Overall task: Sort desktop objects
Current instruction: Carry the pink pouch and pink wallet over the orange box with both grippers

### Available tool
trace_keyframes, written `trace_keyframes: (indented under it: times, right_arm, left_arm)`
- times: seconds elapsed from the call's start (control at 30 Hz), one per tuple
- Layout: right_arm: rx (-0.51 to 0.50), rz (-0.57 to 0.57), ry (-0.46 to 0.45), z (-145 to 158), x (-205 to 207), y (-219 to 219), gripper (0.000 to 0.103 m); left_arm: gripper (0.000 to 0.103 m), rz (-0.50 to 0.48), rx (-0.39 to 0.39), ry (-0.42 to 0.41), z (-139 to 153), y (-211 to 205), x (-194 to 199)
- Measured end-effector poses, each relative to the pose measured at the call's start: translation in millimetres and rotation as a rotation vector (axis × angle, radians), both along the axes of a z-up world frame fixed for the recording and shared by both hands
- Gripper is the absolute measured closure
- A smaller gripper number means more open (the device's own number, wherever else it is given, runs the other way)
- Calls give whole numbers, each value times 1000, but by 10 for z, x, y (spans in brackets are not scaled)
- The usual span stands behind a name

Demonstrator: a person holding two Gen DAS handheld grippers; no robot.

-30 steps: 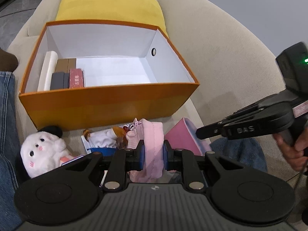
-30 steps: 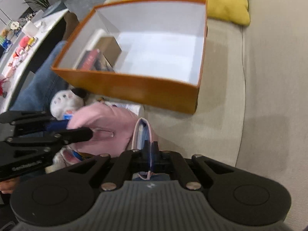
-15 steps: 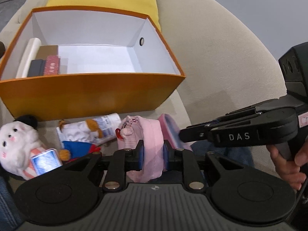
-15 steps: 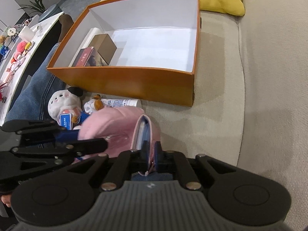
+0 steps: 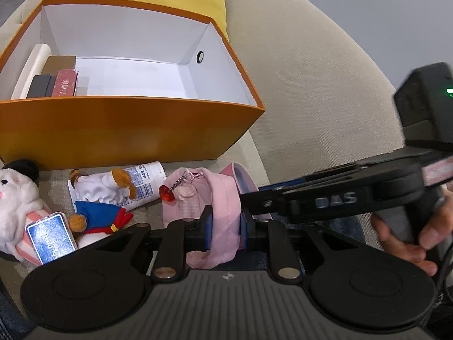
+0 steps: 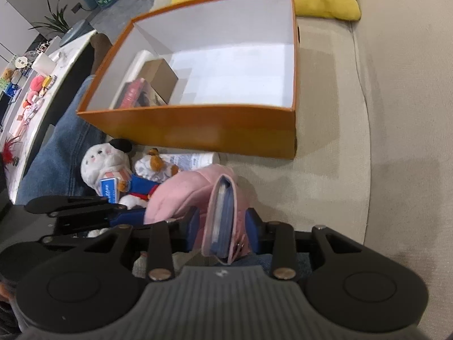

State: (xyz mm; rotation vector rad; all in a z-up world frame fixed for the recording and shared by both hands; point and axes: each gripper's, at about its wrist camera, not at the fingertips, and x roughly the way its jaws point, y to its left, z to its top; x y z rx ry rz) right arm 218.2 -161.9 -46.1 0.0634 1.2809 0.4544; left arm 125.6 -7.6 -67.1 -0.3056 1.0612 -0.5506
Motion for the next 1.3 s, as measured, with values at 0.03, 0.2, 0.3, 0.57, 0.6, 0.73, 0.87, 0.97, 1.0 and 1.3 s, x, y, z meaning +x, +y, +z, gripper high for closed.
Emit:
trace_keyframes:
  times: [0.03,0.2,0.3,0.57,0.6,0.73,0.87,0.97,1.0,1.3]
  right_arm:
    - [2,-6,15,-49,18,4,65]
    - [-33,-20,28,-201,45,50,67]
    - [-35,-7,25,-186,21,56,77]
    - [-61,-16,-10,-148,-42,45,82]
    - [-59,-19,-17,-133,-54,46,83]
    - [-39,-31,-59,26,-129,17,85]
    - [-19,-39,-119,284,-245,-51,85]
    - [-2,-35,-159,482,-337,-84,85]
    - [6,-34,-170,542,-362,-92,85]
    - [91,2,-273,1172,-387,-68,85]
  left_arm:
    - [82,-2,1,-1,2,-4,0]
    - [82,14,-4,6,7,49,10]
    - [82,14,9,8,17,46,10]
    - [82,23,61,5,74,42,-1]
    - [83,25,57,2,84,55,-8]
    - [84,43,44,-25,202,144,-63]
    - [84,54,26,-80,434,219,-125]
    - [84,55,0,-105,618,283,-149]
    - [84,53,-12,-110,677,303,-150]
    - [84,52,-47,-191,1311,558,-50]
